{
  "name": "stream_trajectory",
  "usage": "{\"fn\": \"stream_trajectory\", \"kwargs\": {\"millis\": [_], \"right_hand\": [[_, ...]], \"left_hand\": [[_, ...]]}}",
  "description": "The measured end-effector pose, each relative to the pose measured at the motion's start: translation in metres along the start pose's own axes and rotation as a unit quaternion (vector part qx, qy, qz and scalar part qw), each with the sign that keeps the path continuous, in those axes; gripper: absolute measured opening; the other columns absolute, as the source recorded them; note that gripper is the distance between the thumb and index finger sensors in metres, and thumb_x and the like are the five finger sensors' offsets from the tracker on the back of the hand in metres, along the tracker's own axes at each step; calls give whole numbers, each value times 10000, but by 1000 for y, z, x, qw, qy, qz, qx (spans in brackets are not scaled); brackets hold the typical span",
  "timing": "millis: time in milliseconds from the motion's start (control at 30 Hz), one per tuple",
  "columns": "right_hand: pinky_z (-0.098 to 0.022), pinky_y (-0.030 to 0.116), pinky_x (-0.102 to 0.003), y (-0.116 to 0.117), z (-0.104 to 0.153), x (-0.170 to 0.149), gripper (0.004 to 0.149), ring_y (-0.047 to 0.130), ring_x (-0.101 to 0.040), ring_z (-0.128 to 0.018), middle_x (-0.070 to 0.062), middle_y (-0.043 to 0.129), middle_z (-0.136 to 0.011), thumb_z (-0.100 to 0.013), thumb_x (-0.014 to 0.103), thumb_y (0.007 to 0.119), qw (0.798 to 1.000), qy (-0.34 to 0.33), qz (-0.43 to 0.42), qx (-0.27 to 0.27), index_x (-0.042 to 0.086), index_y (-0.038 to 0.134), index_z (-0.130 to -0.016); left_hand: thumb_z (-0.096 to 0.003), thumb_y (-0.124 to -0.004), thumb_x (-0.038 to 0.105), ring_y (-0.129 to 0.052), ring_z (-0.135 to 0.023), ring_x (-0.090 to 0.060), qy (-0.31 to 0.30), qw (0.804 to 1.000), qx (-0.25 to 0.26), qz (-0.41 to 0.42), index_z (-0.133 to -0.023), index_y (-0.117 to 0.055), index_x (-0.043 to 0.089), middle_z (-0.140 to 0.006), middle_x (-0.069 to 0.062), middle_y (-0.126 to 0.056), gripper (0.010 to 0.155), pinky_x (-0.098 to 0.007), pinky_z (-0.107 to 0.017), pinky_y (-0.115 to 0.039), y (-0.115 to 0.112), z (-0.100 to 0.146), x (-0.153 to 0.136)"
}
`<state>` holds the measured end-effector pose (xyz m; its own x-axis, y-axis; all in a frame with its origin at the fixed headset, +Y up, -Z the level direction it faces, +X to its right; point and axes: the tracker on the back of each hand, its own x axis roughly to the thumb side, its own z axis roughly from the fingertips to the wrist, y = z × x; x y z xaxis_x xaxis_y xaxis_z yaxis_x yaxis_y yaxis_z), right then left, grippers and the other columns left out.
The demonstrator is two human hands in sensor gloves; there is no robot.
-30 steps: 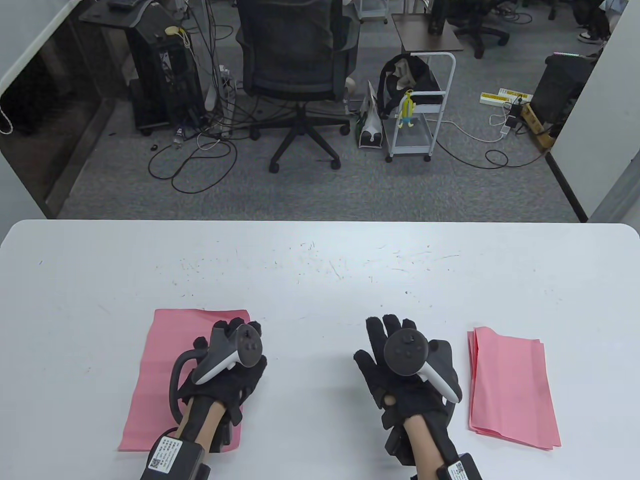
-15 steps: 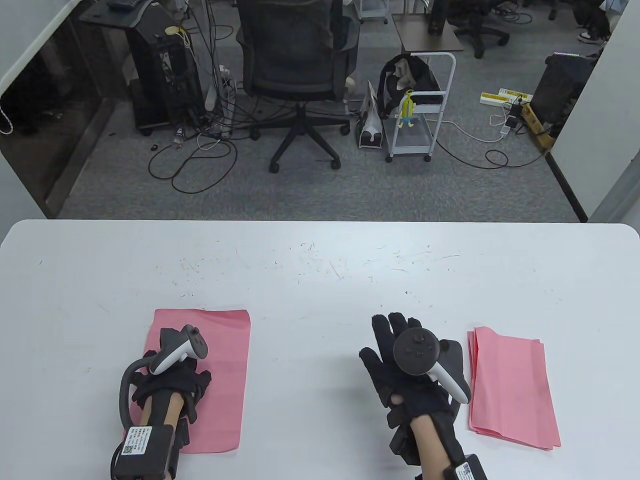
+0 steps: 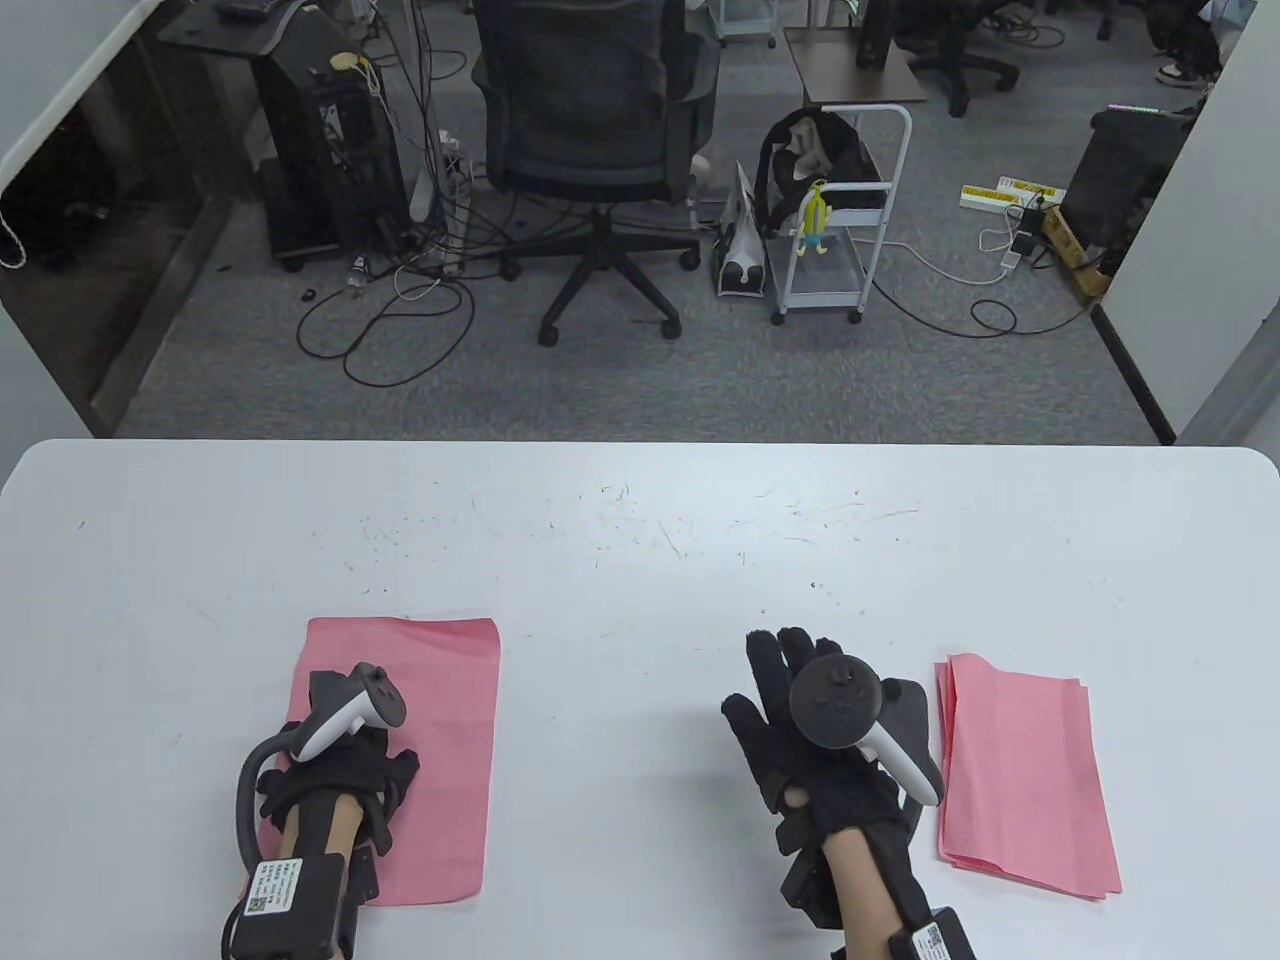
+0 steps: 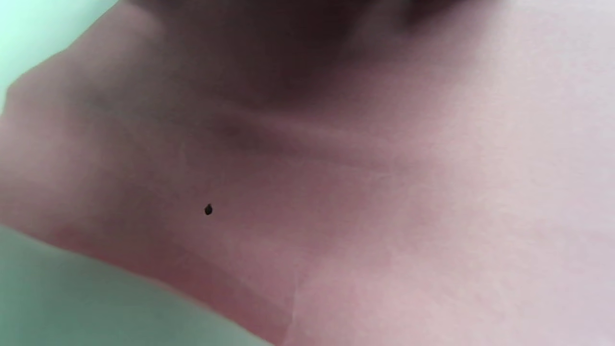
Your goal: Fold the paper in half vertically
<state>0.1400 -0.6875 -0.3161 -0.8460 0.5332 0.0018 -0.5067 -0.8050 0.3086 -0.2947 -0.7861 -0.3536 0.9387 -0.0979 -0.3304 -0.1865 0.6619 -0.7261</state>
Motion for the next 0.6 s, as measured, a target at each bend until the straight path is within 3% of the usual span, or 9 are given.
{"fn": "stream_trajectory", "kwargs": {"millis": [167,600], "right_hand": [[-755,273,-642,1,-2,-2,700,169,-441,-1057,-76,218,-1173,-512,520,640,1000,4,-1,4,302,313,-1091],[-754,272,-643,0,-2,-4,700,167,-442,-1056,-77,216,-1172,-513,521,639,1000,7,-9,4,301,313,-1091]], "left_hand": [[-551,-466,644,-38,-1111,-495,-10,1000,1,-6,-1116,38,354,-1202,-98,100,811,-730,-806,-350,-2,3,18],[-550,-435,643,-72,-1104,-532,-47,997,18,-59,-1117,41,328,-1204,-129,86,804,-742,-790,-381,-13,22,106]]}}
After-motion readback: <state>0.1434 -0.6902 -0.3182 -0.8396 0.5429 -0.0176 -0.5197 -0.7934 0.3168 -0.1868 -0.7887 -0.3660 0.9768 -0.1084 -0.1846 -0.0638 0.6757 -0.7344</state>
